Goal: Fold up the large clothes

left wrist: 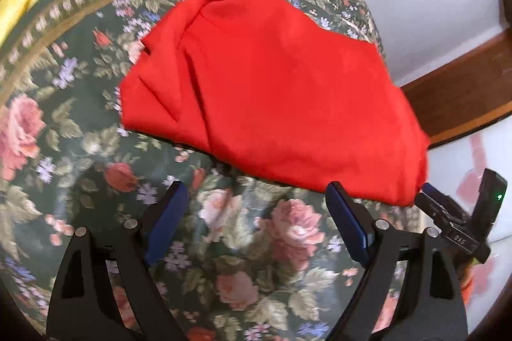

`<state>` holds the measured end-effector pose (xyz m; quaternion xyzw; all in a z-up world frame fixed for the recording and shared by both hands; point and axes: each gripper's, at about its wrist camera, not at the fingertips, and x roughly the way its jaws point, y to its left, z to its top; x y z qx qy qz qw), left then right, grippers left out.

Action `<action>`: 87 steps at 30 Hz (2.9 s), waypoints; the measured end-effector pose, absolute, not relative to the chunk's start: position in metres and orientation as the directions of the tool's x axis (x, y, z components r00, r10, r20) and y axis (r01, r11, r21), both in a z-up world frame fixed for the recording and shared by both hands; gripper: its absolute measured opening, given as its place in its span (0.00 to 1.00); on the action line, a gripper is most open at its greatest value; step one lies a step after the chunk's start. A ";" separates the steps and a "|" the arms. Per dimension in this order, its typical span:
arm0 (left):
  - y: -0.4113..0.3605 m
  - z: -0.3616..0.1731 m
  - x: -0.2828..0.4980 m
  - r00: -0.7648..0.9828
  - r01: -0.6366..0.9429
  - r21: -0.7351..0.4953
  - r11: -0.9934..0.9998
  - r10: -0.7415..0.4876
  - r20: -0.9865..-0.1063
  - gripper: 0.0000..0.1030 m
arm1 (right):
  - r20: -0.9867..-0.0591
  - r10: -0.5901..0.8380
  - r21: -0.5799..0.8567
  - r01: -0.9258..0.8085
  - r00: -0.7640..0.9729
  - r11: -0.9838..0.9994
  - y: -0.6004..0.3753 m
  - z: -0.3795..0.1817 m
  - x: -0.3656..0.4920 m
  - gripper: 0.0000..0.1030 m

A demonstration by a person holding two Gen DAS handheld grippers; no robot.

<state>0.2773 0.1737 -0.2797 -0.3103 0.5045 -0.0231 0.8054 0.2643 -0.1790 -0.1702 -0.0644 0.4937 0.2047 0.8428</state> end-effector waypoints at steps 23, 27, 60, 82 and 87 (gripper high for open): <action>0.208 -0.339 0.350 0.695 -0.242 -0.904 0.353 -0.587 -0.415 0.68 | -0.861 0.297 0.155 -0.343 0.413 0.927 -0.186 -0.176 0.278 0.85; 0.218 -0.345 0.357 0.728 -0.300 -0.890 0.344 -0.520 -0.447 0.33 | -0.858 0.299 0.155 -0.345 0.418 0.926 -0.184 -0.171 0.279 0.85; 0.176 -0.151 0.273 0.906 -0.055 -0.491 0.870 -0.163 -0.390 0.08 | -0.852 0.506 0.396 -0.465 0.136 0.791 -0.045 -0.195 0.292 0.88; -0.051 -0.201 0.359 0.577 0.272 -0.290 0.918 -0.397 -0.714 0.08 | -0.827 0.337 0.288 -0.175 0.451 0.941 -0.259 -0.126 0.245 0.88; -0.064 -0.231 0.357 0.498 0.324 -0.164 0.932 -0.315 -0.808 0.08 | -0.823 0.341 0.306 -0.151 0.454 0.940 -0.279 -0.125 0.232 0.88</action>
